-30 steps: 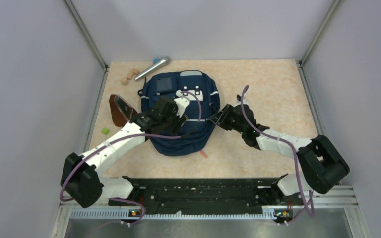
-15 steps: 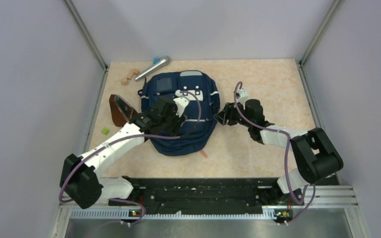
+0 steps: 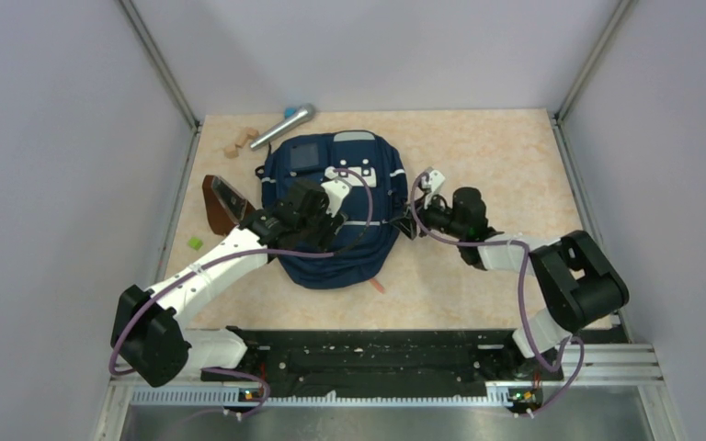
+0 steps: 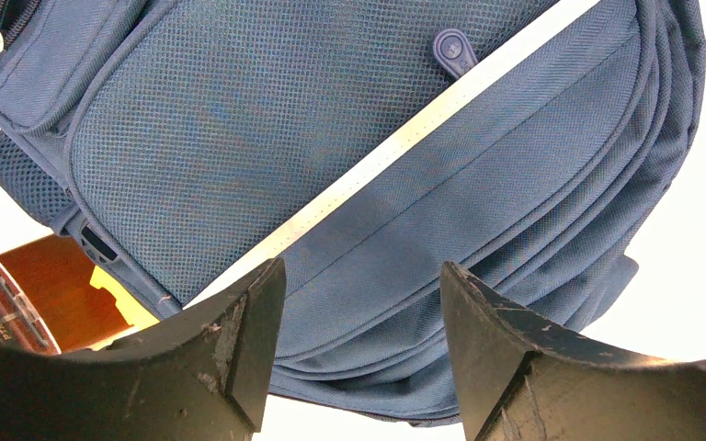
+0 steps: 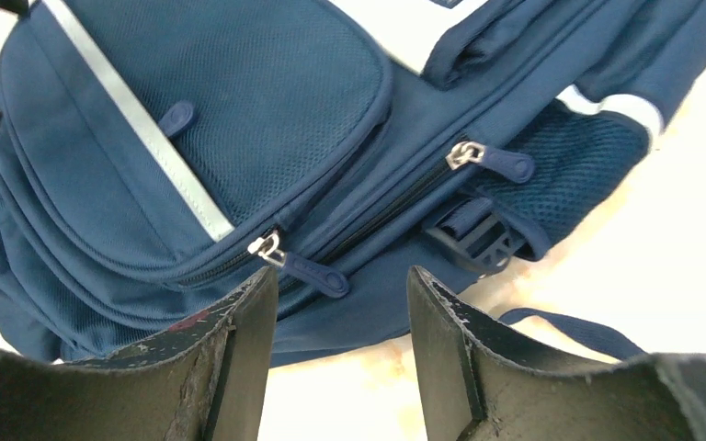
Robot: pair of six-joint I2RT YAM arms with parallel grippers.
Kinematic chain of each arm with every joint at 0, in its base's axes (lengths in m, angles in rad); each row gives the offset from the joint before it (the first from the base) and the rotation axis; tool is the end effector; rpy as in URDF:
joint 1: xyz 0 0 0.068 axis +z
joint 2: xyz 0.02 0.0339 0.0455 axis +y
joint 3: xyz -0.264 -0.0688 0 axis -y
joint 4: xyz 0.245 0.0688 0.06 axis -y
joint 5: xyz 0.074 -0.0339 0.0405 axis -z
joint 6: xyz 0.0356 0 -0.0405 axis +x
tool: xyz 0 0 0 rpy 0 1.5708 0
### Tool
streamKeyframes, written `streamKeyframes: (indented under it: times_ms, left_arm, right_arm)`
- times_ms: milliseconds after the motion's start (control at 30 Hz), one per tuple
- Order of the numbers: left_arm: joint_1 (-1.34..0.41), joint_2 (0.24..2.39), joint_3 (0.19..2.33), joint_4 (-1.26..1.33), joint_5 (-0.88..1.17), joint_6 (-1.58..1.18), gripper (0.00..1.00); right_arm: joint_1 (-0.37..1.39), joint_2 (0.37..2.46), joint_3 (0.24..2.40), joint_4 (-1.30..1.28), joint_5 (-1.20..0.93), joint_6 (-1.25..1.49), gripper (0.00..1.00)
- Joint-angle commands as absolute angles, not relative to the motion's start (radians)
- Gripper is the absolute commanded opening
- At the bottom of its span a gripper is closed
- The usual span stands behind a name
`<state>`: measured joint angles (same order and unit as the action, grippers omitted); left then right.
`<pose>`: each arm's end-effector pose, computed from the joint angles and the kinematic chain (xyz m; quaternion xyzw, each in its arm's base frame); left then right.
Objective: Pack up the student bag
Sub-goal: Unzip the student bag at the center of the board.
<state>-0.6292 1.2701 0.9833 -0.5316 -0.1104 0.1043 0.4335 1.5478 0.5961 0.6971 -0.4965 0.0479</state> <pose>0.2194 -0.1549 0.2740 0.3141 0.8742 -0.0456 0.3676 0.2714 0.1443 0.1862 -0.2944 0.7239 0.3301 0.5294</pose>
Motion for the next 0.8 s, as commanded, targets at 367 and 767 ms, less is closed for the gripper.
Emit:
streamKeyframes:
  times_ms: [367,767]
  left_arm:
    - [-0.632,1.250,0.983,-0.509,-0.117,0.109,0.68]
    - [-0.641,1.271,0.982,-0.505,-0.037,0.104,0.68]
  right_arm:
    - [0.495,1.656,0.673,0.664,-0.525,-0.072,0.19]
    - [0.556,1.563,0.686,0.476,-0.440,-0.037,0.00]
